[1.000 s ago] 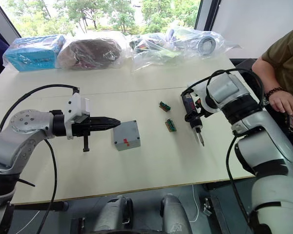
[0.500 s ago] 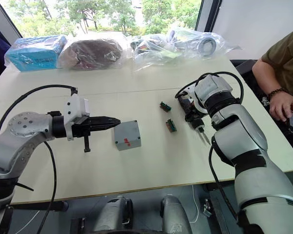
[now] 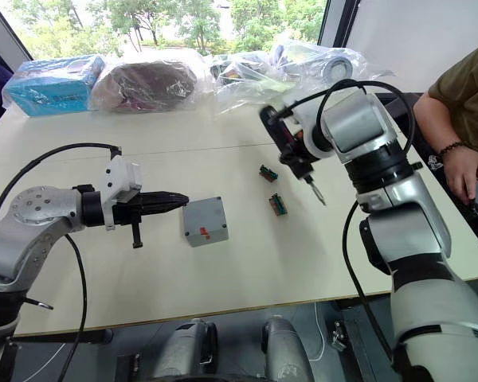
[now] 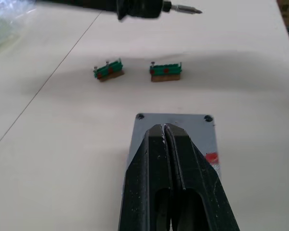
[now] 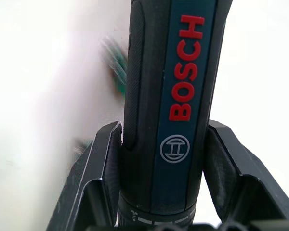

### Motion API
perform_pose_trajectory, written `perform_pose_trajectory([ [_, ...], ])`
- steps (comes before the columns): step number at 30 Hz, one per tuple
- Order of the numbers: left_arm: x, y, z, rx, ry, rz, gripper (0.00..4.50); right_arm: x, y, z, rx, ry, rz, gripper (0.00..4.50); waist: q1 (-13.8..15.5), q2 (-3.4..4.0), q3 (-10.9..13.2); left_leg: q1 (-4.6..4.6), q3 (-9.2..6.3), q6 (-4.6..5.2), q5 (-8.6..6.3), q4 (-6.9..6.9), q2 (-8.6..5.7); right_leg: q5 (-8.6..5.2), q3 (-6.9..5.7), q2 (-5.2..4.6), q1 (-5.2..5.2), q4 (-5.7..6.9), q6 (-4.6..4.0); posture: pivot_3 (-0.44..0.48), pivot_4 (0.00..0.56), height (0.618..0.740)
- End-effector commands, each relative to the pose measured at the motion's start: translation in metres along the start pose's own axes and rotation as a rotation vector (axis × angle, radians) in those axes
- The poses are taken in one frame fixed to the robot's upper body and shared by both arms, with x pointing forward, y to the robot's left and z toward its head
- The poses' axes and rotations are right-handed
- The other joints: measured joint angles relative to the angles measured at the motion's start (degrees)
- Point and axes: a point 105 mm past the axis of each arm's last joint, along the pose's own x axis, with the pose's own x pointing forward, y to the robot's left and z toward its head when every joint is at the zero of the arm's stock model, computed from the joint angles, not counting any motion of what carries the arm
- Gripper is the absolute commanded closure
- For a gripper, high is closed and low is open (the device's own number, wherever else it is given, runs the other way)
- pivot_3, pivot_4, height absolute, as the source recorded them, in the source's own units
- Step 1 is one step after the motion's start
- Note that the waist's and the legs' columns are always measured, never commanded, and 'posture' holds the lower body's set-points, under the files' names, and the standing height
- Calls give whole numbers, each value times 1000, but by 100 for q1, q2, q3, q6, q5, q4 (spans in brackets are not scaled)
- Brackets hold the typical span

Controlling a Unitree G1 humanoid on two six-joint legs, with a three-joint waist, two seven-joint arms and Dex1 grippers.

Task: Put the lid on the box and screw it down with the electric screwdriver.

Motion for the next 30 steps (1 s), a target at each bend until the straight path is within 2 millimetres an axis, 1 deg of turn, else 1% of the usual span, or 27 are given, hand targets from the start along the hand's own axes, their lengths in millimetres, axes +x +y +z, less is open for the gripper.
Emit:
perform_pose_trajectory([
  [1, 5, 1, 0, 24, -7, -13, 4500, -34, 44, 59, -110, -484, 141, 2656, 12, 0, 0, 0, 0, 0, 0, 0, 1, 1, -3, 2, 5, -2, -2, 0, 150, 740],
  [3, 7, 3, -3, 13, -7, -6, 4500, -44, 60, 70, -110, -664, 192, 2656, 19, -2, 0, 0, 0, 0, 0, 3, 0, 2, -3, -1, 5, 2, -1, 0, 150, 740],
  [5, 10, 1, -6, 7, 2, -20, 4500, -51, 74, 72, -132, -803, 225, 2656, 52, -9, 0, -1, 1, 0, 0, 7, 1, 2, -10, -2, 11, -1, -1, 0, 150, 740],
  [9, 19, 4, -14, -25, -1, -5, 4500, -42, 87, 61, -117, -908, 245, 2656, 44, -13, -3, 2, 3, -1, 0, 10, -4, 2, -16, -23, 25, -5, 0, 0, 150, 740],
  [10, 22, 3, -15, -40, -7, -8, 4500, -42, 91, 59, -120, -952, 264, 2656, 41, -13, -3, 7, 7, -1, 1, 16, -7, 5, -15, -28, 32, -6, 4, 0, 150, 740],
  [12, 30, 1, -17, -65, -19, -19, 4500, -42, 97, 54, -71, -1012, 306, 2656, 34, -13, -2, 8, 8, -1, 1, 20, -9, 8, -14, -28, 38, -11, 10, 0, 150, 740],
  [16, 42, 0, -23, -86, -18, -32, 4500, -39, 103, 47, -37, -1065, 323, 2656, 26, -13, -2, 11, 4, -2, 1, 20, -11, 8, -15, -17, 37, -6, 11, 0, 150, 740],
  [20, 49, 3, -36, -98, 11, -27, 4500, -36, 108, 43, -25, -1090, 325, 2656, 13, -13, -2, 13, 1, -2, 1, 19, -7, 8, -15, -10, 36, -4, 10, 0, 150, 740],
  [24, 51, 3, -46, -101, 39, -32, 4500, -27, 115, 33, -36, -1077, 324, 2656, 15, -13, -3, 20, 1, -2, 1, 19, -6, 8, -14, -10, 40, -3, 9, 0, 150, 740],
  [30, 51, 4, -47, -92, 48, -40, 4500, -16, 115, 24, -58, -1064, 283, 2656, 17, -13, -4, 23, 0, -2, 1, 20, -6, 8, -14, -11, 44, -3, 9, 0, 150, 740],
])
